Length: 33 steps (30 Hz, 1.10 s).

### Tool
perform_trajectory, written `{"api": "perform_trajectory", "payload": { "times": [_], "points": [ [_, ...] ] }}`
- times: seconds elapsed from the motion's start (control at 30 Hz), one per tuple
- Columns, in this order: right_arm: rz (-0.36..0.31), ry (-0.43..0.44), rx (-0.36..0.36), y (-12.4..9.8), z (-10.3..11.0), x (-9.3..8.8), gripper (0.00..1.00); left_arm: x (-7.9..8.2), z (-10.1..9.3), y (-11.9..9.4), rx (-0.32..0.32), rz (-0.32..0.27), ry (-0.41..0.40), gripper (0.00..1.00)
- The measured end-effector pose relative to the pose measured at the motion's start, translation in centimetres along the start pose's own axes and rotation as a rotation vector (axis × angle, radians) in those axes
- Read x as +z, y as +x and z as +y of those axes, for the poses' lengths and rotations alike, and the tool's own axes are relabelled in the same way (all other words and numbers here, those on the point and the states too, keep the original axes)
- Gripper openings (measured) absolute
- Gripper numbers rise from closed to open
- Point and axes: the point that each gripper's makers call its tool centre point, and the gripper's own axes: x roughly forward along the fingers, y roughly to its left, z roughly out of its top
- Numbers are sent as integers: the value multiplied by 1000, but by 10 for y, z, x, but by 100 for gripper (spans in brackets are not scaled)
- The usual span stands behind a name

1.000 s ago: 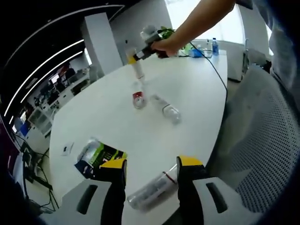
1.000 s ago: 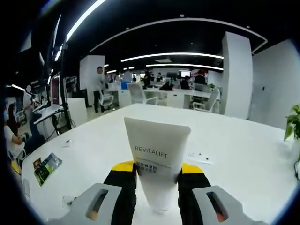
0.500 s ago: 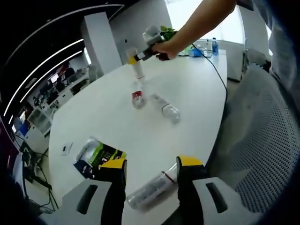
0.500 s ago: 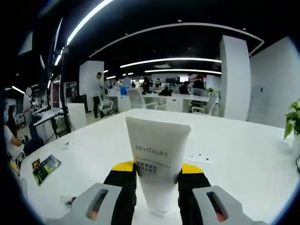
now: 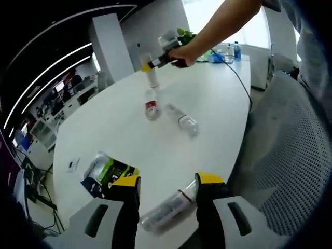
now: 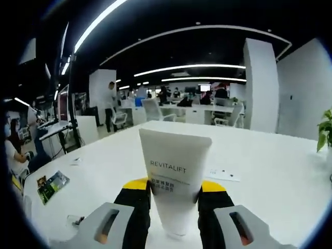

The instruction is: Arrange the skincare products in the storage area until every visible bottle or jar stands upright without overlapping.

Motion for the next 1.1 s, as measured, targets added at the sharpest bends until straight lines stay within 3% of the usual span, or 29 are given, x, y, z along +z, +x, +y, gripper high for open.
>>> {"api": "perform_trajectory", "payload": {
  "times": [0.6,1.1],
  "points": [
    [26,3,112,0,2,-1,31,0,0,0,-1,1,3,38],
    [62,46,107,-9,5,-2,50,2,1,-1,8,-8,9,38]
  ]
}}
